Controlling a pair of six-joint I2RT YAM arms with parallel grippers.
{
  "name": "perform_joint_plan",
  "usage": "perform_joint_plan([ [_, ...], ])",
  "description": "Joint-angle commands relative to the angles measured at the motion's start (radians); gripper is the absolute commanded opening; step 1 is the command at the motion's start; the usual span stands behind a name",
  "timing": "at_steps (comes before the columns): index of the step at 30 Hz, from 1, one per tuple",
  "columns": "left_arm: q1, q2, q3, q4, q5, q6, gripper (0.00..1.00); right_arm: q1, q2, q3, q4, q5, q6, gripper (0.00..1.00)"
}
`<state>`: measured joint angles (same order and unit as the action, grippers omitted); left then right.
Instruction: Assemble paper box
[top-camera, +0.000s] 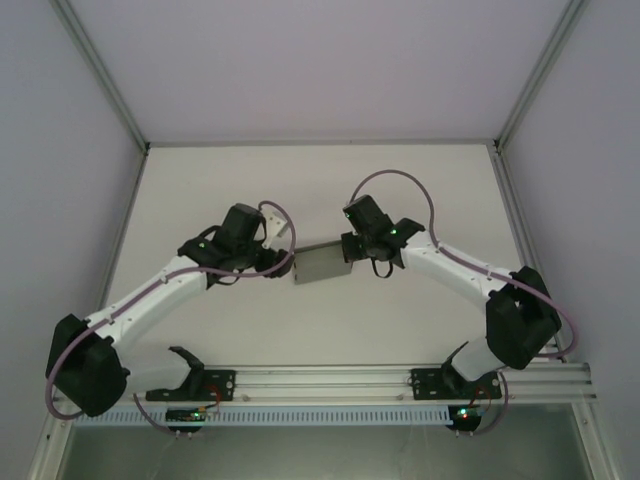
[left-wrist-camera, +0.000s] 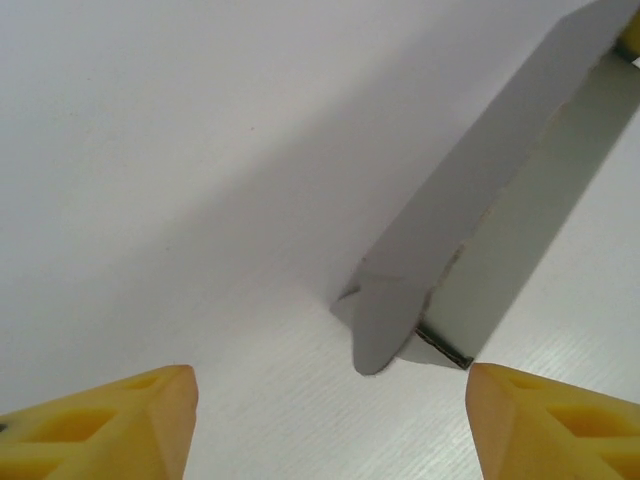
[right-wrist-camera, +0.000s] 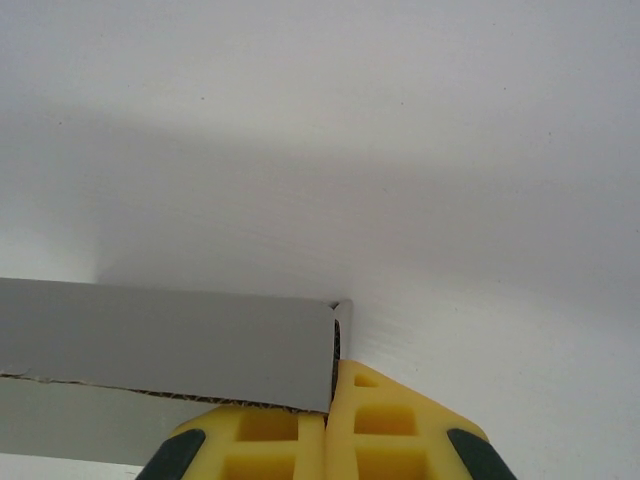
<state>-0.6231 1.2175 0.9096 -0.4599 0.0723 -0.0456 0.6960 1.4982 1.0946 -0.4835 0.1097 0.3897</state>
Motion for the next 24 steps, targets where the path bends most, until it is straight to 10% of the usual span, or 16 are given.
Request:
perform_joint_plan([
  [1,-0.004,0.038,0.033,0.023,-0.005,-0.071,0.60,0.011,0.026,0.026,-0.080,0.012,0.031,0.00],
  [16,-0.008,0.068,0.023,0.066,0.022,-0.129,0.18,0.043,0.066,0.061,-0.113,0.007,0.044,0.00],
  [24,-0.022,0.076,0.055,-0.003,-0.004,-0.420,0.00,0.094,0.073,0.059,-0.134,0.101,0.175,0.00],
])
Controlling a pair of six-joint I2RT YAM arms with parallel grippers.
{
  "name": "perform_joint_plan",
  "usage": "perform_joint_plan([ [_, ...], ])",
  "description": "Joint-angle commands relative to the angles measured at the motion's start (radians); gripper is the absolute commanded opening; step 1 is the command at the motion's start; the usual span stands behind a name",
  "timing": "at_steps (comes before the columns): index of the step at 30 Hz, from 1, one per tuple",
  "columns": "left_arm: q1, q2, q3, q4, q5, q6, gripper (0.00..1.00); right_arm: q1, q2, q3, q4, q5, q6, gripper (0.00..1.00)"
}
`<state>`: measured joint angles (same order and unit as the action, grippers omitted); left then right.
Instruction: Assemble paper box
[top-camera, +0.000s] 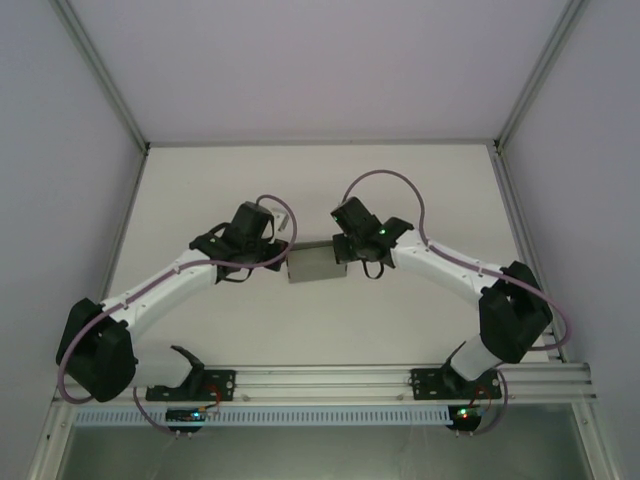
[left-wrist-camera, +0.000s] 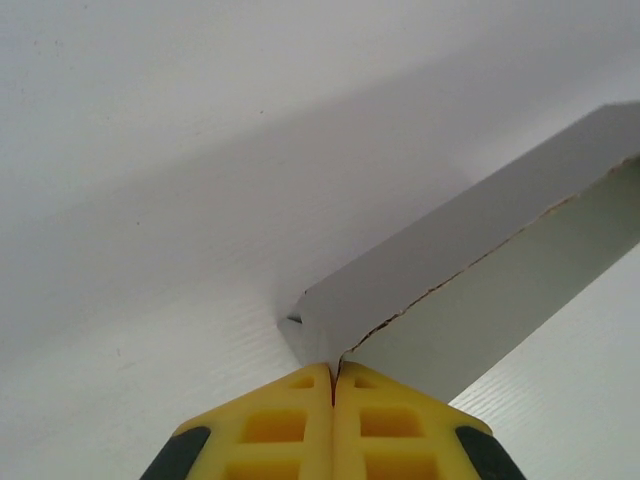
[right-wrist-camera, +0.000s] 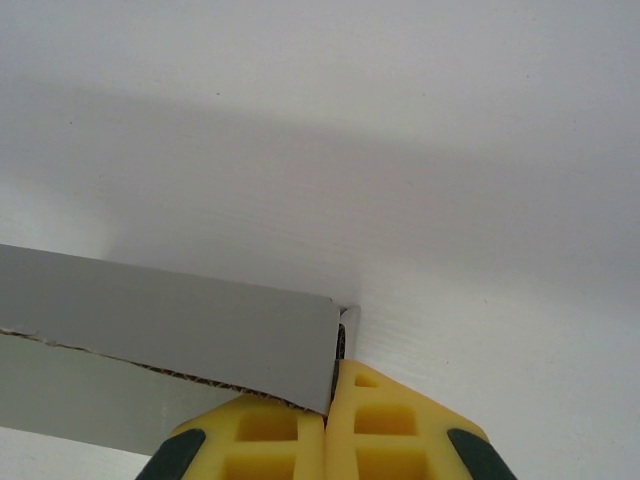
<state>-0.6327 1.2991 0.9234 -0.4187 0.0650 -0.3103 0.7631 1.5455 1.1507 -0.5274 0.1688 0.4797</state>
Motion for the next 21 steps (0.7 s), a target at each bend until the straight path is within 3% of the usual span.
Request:
perform_joint_plan([
  [1,-0.022,-0.009,0.045,-0.058,-0.007,-0.178,0.00,0.032,0.025,-0.002,-0.089,0.047,0.103,0.00],
  [4,-0.038,-0.017,0.058,-0.099,-0.062,-0.266,0.00,0.038,0.023,-0.006,-0.101,0.072,0.141,0.00],
  [10,-0.065,0.017,0.044,-0.086,-0.111,-0.309,0.00,0.054,0.010,-0.019,-0.085,0.105,0.157,0.00],
  [14,-0.063,0.066,0.133,-0.196,-0.135,-0.348,0.00,0.059,0.018,-0.022,-0.092,0.104,0.162,0.00],
  [21,-0.031,0.127,0.222,-0.265,-0.036,-0.347,0.00,0.063,0.011,-0.037,-0.085,0.095,0.183,0.00],
])
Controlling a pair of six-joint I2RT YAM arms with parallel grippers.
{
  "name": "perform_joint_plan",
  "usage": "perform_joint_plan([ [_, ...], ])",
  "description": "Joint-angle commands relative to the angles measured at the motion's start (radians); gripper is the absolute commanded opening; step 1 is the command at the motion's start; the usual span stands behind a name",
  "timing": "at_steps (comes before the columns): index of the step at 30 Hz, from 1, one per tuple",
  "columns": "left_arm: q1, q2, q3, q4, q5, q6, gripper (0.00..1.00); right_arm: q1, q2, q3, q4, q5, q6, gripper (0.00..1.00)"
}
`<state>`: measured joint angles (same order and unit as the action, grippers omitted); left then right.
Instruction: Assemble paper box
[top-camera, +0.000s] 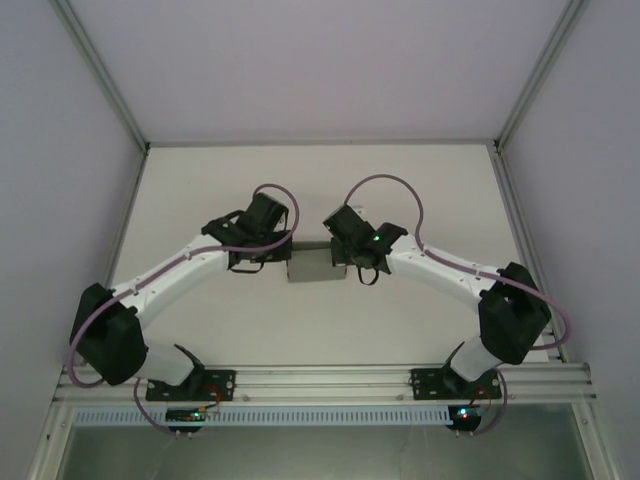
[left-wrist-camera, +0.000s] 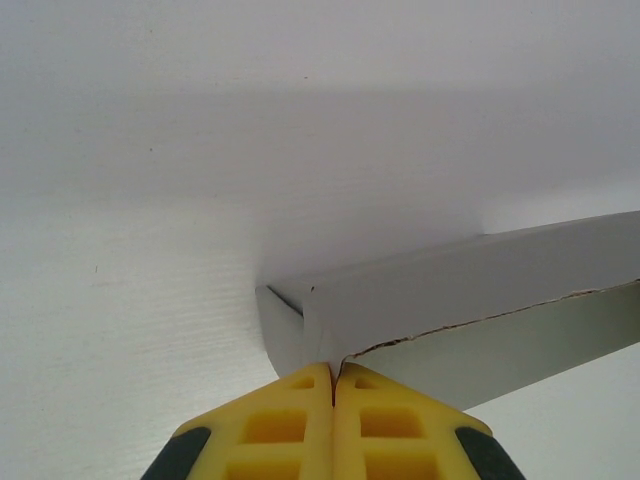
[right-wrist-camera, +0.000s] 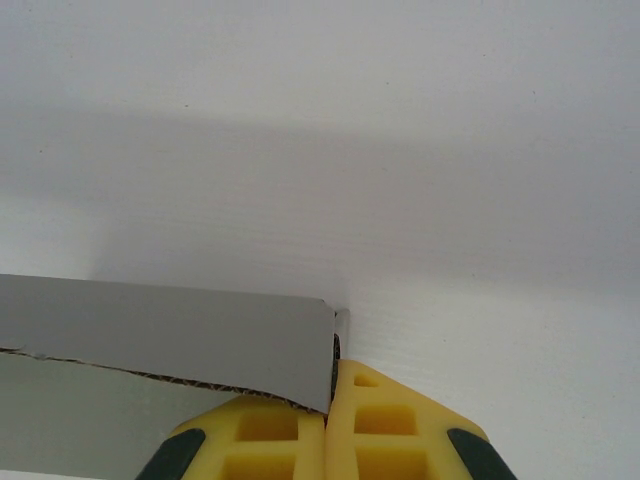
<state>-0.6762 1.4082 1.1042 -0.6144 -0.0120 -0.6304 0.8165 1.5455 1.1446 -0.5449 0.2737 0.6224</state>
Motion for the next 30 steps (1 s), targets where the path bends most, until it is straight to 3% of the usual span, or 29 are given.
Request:
perform_joint_plan([
  [1,0.017,0.026,0.044,-0.074,0.056,-0.028,0.00,0.009,0.013,-0.031,-0.067,-0.015,0.045,0.00],
  [8,0.097,0.038,0.056,-0.072,0.208,-0.053,0.00,0.011,0.012,-0.039,-0.072,-0.018,0.045,0.00],
  [23,0.103,0.097,0.129,-0.157,0.239,-0.018,0.00,0.013,0.024,-0.045,-0.063,-0.023,0.053,0.00],
  [30,0.094,0.084,0.012,-0.091,0.273,-0.096,0.00,0.016,0.028,-0.068,-0.030,-0.011,0.071,0.00],
])
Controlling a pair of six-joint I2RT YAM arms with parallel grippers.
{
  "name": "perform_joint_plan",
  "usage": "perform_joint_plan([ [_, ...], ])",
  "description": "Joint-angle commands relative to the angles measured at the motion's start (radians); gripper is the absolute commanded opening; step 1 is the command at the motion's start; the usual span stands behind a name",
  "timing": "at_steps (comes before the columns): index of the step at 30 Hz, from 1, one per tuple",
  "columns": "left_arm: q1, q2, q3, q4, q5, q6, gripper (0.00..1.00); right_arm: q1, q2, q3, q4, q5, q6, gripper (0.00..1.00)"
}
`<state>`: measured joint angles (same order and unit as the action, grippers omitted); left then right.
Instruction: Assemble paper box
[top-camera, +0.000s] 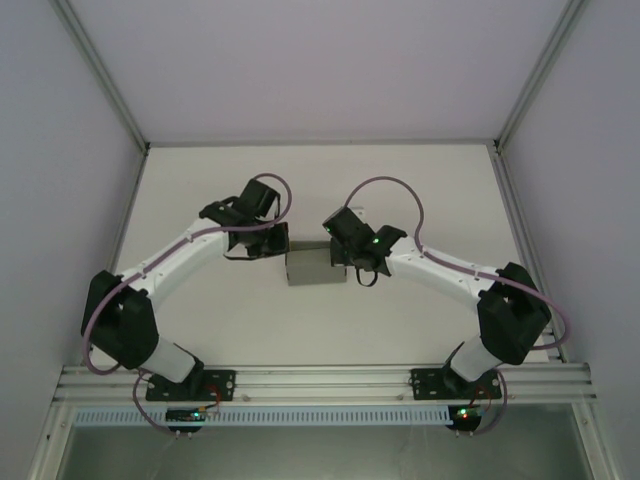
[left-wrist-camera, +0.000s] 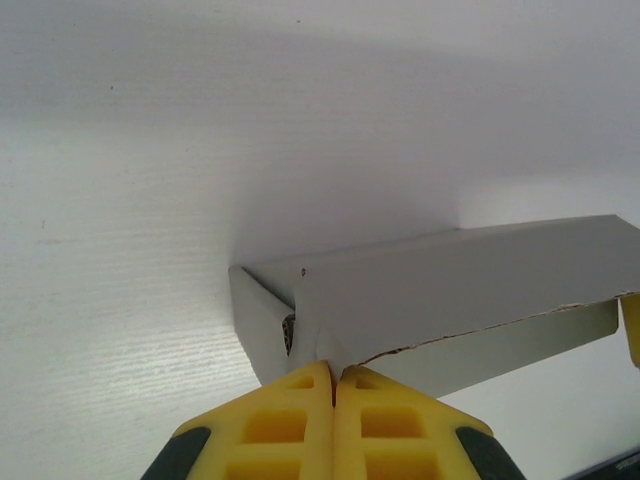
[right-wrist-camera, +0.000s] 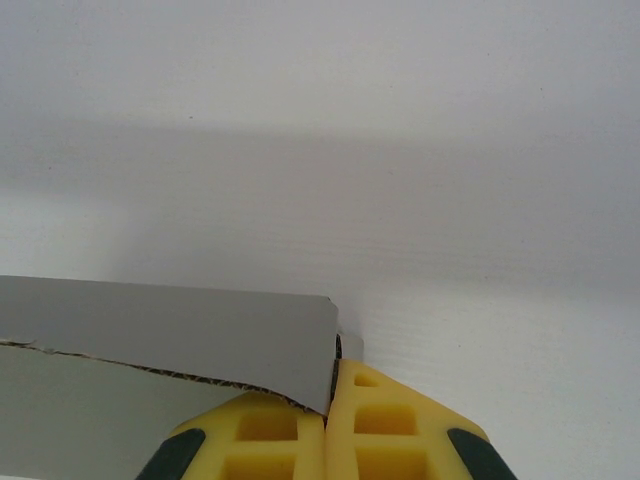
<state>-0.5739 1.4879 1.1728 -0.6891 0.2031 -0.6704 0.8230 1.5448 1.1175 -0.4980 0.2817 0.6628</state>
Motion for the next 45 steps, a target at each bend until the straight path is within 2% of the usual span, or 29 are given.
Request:
perform_joint_plan([
  [1,-0.008,0.001,-0.070,-0.004,0.069,-0.070,0.00,0.013,0.028,-0.042,-0.074,-0.007,0.026,0.00],
  [5,-0.005,-0.028,-0.073,0.034,0.086,-0.104,0.00,0.030,0.026,-0.044,-0.079,0.023,0.032,0.00],
  [10,-0.005,-0.026,0.000,-0.017,0.039,-0.057,0.00,0.038,0.016,-0.059,-0.072,0.039,0.035,0.00],
  [14,-0.030,-0.031,-0.090,0.040,0.053,-0.052,0.00,0.042,0.005,-0.094,-0.031,0.061,0.035,0.00],
  [19,-0.071,-0.087,-0.266,0.090,-0.038,-0.064,0.00,0.059,-0.015,-0.139,0.020,0.090,0.024,0.00],
  [24,-0.099,-0.124,-0.338,0.108,-0.120,-0.081,0.00,0.080,-0.054,-0.184,0.066,0.106,-0.008,0.00],
  [26,-0.101,-0.120,-0.340,0.114,-0.137,-0.082,0.00,0.088,-0.073,-0.201,0.086,0.091,-0.023,0.09],
  [29,-0.105,-0.105,-0.329,0.112,-0.158,-0.080,0.00,0.078,-0.117,-0.220,0.120,0.019,-0.119,0.28],
  [31,-0.110,-0.096,-0.321,0.107,-0.169,-0.072,0.00,0.063,-0.158,-0.215,0.128,-0.045,-0.196,0.47],
  [37,-0.130,-0.083,-0.321,0.122,-0.186,-0.054,0.00,0.023,-0.244,-0.201,0.191,-0.150,-0.304,0.79],
  [40,-0.140,-0.085,-0.327,0.122,-0.194,-0.049,0.00,-0.017,-0.250,-0.184,0.220,-0.198,-0.297,0.83],
  [42,-0.147,-0.091,-0.327,0.122,-0.199,-0.037,0.00,-0.049,-0.245,-0.174,0.233,-0.170,-0.257,0.82],
  [45,-0.151,-0.097,-0.321,0.148,-0.200,-0.027,0.00,-0.120,-0.222,-0.173,0.238,-0.198,-0.191,0.74],
])
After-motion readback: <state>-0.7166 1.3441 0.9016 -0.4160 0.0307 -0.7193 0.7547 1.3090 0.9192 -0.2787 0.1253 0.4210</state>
